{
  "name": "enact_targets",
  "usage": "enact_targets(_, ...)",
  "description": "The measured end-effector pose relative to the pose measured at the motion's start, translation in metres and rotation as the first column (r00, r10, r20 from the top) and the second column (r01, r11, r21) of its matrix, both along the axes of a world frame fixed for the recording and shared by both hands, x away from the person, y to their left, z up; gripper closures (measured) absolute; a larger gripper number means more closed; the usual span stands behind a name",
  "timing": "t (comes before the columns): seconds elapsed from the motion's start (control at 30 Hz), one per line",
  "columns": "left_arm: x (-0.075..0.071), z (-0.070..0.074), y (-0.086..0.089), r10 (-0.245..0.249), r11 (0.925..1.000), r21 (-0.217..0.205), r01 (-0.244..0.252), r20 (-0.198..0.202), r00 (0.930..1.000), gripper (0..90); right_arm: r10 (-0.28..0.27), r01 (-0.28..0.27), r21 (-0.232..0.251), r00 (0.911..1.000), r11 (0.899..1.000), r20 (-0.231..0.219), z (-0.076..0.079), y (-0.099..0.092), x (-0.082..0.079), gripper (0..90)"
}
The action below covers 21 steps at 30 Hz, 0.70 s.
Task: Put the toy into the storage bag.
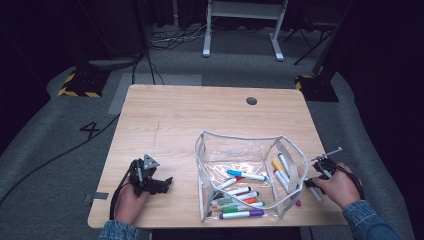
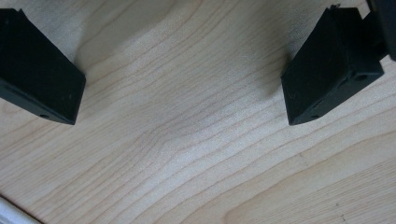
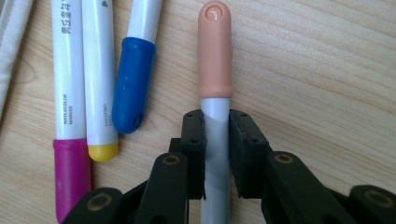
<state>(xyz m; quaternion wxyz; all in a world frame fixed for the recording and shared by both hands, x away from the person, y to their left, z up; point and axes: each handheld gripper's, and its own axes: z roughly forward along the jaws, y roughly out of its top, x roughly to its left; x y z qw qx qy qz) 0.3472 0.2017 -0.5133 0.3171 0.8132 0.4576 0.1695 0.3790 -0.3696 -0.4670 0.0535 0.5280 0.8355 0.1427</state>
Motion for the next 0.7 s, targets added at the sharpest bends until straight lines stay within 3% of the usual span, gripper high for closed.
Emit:
enact_targets(0.17,0.000,0.000,0.000,0.000,1.0000,0.000,0.000,0.000,1.0000,0.0,-0.004,0.003,0.023,0.9995,1.000,0.031,0.012,-0.003,0.001,77.1)
enact_targets(0.27,0.000,0.000,0.000,0.000,1.0000,0.000,0.000,0.000,1.0000,0.0,0.009,-0.013,0.055,0.9973,0.998,0.073,0.030,-0.004,0.000,77.1)
enact_targets(0.47,0.000,0.000,0.000,0.000,1.0000,0.000,0.000,0.000,1.0000,0.0,0.031,-0.040,0.071,0.9922,0.997,0.121,0.053,-0.003,0.000,77.1)
enact_targets(0.5,0.000,0.000,0.000,0.000,1.0000,0.000,0.000,0.000,1.0000,0.0,0.036,-0.048,0.088,0.9898,0.995,0.138,0.065,-0.004,0.001,77.1)
enact_targets(0.7,0.000,0.000,0.000,0.000,1.0000,0.000,0.000,0.000,1.0000,0.0,0.049,-0.075,0.121,0.9781,0.990,0.202,0.097,-0.004,0.001,77.1)
